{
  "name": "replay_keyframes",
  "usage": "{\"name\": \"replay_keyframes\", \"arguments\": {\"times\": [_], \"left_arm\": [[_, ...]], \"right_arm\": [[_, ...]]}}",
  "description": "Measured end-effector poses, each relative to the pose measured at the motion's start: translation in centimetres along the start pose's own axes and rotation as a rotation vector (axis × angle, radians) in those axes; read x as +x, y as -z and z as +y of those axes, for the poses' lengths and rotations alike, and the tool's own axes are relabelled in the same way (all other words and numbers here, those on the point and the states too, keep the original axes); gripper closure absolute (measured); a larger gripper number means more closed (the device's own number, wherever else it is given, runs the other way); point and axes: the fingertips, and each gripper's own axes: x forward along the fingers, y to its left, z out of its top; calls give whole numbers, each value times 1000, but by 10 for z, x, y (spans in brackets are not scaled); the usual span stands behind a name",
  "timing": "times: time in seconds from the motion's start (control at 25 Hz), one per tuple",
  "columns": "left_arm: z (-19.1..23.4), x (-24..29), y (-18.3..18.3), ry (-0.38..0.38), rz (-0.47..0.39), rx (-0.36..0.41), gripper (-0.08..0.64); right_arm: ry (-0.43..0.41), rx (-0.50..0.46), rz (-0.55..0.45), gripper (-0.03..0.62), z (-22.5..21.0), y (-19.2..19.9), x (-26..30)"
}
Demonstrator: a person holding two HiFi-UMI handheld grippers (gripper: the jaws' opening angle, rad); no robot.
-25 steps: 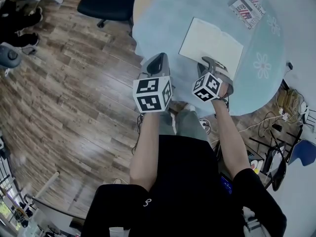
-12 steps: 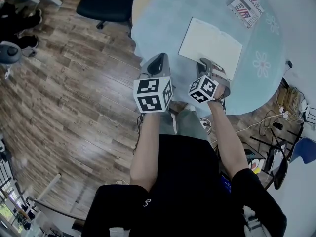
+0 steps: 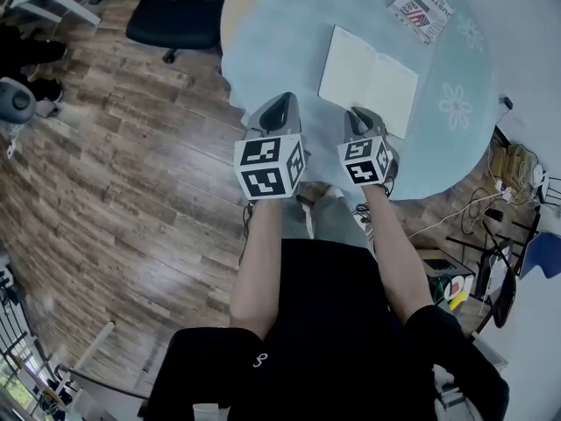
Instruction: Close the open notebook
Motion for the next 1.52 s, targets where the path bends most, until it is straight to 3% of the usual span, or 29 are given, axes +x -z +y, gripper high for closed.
{"name": "replay_keyframes", "arguments": {"times": [0.16, 0.52, 0.68, 0.96, 1.2, 1.36, 1.52], "left_arm": [[-9, 5, 0, 18, 6, 14, 566], [-32, 21, -3, 81, 26, 37, 566], [-43, 28, -3, 110, 36, 54, 566], [-51, 34, -10, 138, 34, 71, 566], [-60, 41, -17, 166, 34, 69, 566], [-72, 48, -23, 195, 24, 67, 566], [-95, 54, -34, 236, 3, 91, 566]], "right_arm": [[-1, 191, -49, 546, -7, 6, -9], [41, 460, -89, 558, -29, 28, -25], [35, 487, -90, 554, -33, 34, -26], [35, 671, -59, 524, -42, 60, -26], [43, 766, 23, 512, -45, 86, -34], [79, 819, -18, 541, -61, 89, -53], [157, 846, -136, 569, -112, 67, -80]]}}
